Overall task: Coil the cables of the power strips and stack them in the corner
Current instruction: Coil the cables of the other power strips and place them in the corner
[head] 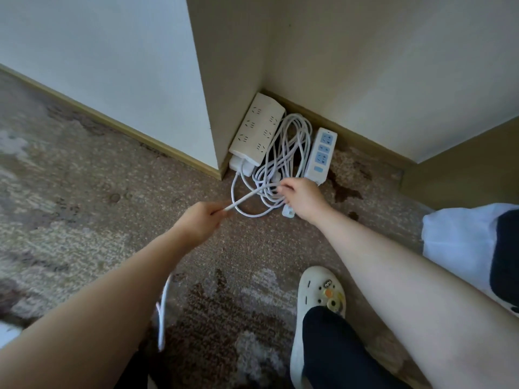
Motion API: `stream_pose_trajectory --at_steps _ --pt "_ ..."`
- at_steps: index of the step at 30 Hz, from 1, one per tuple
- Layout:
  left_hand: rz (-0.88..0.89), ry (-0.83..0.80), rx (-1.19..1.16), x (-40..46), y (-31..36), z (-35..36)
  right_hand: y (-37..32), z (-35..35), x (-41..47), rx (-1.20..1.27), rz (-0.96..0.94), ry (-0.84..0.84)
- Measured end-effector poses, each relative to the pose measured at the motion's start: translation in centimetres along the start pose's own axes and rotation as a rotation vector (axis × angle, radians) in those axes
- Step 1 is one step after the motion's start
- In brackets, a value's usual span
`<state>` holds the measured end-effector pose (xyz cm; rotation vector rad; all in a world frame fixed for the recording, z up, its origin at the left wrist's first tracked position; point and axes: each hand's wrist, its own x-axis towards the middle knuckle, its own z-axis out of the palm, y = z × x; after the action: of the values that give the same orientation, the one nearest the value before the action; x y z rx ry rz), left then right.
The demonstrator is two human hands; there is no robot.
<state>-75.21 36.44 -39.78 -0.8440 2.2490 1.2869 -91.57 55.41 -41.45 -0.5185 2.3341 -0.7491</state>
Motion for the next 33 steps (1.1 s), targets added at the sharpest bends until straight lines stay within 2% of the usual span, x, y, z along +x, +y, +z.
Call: stream_pose_trajectory --at_steps 2,5,9,11,16,21,23,25,28,33 --pt "-0.071 0.048 0.033 -1.4 -2.4 -2.1 -0.5 -0.8 0.0 -0.041 0.029 0.024" --pt "-0.155 0.202 -0.085 -2.8 -3.6 -4.0 -2.3 -1.5 -0.4 -0.188 -0.029 -0.105" --pt "-0.073 0.272 -0.260 -2.9 1.0 -4.6 -6.9 -1.6 -1.7 -0.151 -0.189 -0.273" --pt "0.001 0.285 -0.290 -3.0 3.7 -4.9 -8.6 -1.5 -2.1 -0.093 -0.210 -0.303" --pt "0.022 0.230 -0.404 -4.0 4.1 -5.5 -8.9 -2.9 -1.7 -0.002 -0.127 -0.135" --pt "-0.020 0.212 -0.275 -6.8 0.6 -6.5 -7.2 -5.3 -1.4 0.152 -0.013 0.093" --pt "0.006 0.251 -0.276 -7.2 1.4 -6.7 -7.2 -5.4 -1.4 0.223 0.023 0.122" --pt "0.108 0.274 -0.299 -7.0 4.1 -6.2 -7.6 -5.0 -1.5 0.372 0.093 0.113" --pt "0.221 0.219 -0.243 -6.4 8.5 -4.2 -7.6 -4.4 -1.7 0.587 0.156 0.058" --pt "0.053 0.207 -0.194 -4.8 7.6 -1.2 -5.3 -4.5 -2.2 0.728 0.219 0.058"
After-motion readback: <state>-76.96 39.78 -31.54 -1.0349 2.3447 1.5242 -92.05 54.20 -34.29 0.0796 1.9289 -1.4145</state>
